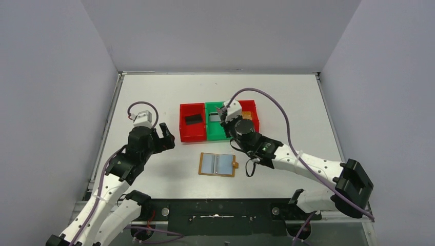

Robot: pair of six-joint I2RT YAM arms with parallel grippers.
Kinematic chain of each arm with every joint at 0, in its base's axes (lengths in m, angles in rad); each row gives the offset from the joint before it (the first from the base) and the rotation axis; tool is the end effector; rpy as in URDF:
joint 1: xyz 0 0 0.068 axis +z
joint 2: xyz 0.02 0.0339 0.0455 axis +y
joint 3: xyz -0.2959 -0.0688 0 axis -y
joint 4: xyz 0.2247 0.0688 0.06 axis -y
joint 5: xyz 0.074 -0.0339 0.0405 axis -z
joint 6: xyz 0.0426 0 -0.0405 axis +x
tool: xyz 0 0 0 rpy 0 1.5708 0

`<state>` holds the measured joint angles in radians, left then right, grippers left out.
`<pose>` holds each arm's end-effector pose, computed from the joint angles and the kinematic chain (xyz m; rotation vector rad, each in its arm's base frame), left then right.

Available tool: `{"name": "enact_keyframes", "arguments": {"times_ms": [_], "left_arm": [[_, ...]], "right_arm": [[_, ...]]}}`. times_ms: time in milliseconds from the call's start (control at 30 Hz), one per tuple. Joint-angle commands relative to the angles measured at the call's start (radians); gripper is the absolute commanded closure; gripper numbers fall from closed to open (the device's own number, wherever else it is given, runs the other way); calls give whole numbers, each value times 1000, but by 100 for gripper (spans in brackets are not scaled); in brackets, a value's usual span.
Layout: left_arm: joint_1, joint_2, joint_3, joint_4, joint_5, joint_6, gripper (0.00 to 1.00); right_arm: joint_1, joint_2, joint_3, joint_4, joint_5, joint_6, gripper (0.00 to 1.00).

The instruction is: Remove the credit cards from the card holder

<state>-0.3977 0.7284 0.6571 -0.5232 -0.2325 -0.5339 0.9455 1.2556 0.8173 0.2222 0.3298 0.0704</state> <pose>0.1174 -0.0387 0.2896 -0.2802 2.1431 -0.2894 0.1685 0.2099 0.3293 -0.5385 1.7135 0.4376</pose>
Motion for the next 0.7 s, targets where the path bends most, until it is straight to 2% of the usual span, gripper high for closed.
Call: {"name": "enact_keyframes", "arguments": {"times_ms": [0, 133, 233, 400, 667], "left_arm": [[7, -40, 16, 75, 14, 58, 9], [8, -65, 12, 70, -30, 52, 9], [10, -75, 4, 99, -17, 50, 9], [16, -65, 4, 97, -12, 52, 9], [21, -76, 4, 97, -15, 53, 9]], "right_arm": [[-66, 116, 174, -150, -46, -214, 100], [-106, 241, 287, -245, -150, -322, 100], [-121, 334, 371, -306, -159, -424, 100], [-146, 418, 451, -324, -251, -586, 100], [-155, 546, 475, -268, -233, -829, 99]]}}
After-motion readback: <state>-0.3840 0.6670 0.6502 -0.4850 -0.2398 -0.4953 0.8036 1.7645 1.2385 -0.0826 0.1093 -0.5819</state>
